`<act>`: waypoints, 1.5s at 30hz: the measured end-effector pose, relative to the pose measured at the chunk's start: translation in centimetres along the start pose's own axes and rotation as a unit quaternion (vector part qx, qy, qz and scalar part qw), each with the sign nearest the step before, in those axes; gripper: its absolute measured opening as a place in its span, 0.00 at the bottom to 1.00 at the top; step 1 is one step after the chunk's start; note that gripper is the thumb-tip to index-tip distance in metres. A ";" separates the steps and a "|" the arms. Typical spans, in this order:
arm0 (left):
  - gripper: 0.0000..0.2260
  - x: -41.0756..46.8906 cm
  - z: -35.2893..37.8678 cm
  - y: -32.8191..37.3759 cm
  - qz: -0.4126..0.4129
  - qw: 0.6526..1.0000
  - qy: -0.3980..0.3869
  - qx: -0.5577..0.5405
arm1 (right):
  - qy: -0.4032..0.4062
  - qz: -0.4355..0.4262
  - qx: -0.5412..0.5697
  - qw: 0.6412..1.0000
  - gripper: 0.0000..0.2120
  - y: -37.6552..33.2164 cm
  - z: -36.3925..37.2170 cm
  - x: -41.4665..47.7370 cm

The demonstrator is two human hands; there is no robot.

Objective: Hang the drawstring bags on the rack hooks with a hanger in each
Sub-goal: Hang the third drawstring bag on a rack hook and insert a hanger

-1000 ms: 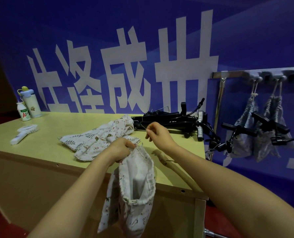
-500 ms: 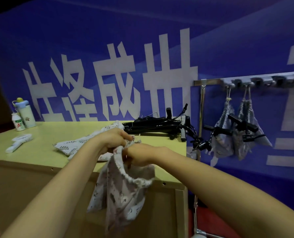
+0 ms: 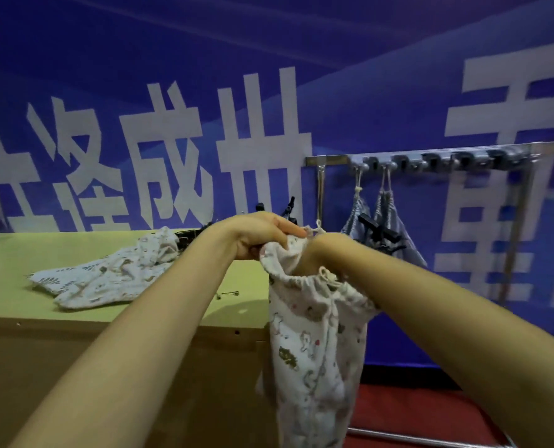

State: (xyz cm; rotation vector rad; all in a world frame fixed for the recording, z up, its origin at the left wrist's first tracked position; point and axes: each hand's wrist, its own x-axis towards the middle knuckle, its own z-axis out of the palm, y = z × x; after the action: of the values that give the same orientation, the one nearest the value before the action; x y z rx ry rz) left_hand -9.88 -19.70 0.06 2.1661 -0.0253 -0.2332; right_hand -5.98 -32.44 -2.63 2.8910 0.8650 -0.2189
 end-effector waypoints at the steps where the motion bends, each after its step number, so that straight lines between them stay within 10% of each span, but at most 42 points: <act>1: 0.24 1.0 0.4 -0.3 0.011 0.999 0.031 0.034 | -0.020 -0.011 -0.038 0.999 0.23 0.7 -0.3 0.1; 7: 0.32 6.7 2.3 -5.7 0.096 0.960 0.191 0.183 | -0.001 0.027 0.021 0.999 0.07 5.0 2.3 3.6; 15: 0.35 10.9 1.9 -8.0 0.110 0.952 0.196 0.206 | 0.104 -0.005 0.202 0.974 0.07 8.3 7.1 10.0; 21: 0.28 12.5 0.2 -8.9 0.070 0.970 0.168 0.163 | 0.246 -0.097 0.471 0.841 0.09 5.9 2.1 12.2; 24: 0.23 12.5 -0.4 -9.6 0.056 0.980 0.135 0.133 | 0.335 -0.061 0.397 0.852 0.09 4.1 0.1 15.0; 31: 0.31 12.8 -2.4 -10.6 0.027 0.992 0.088 0.084 | 0.224 -0.063 0.066 0.970 0.16 2.0 0.7 21.9; 45: 0.31 14.5 -3.4 -11.8 0.021 0.995 0.044 0.091 | 0.210 -0.065 -0.112 0.969 0.16 1.9 1.6 26.4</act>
State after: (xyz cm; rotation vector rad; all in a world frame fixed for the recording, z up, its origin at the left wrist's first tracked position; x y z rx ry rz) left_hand 4.15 -11.75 -10.02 2.3518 -0.0435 -0.1136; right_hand 16.70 -20.13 -8.57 2.7067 1.0628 0.4693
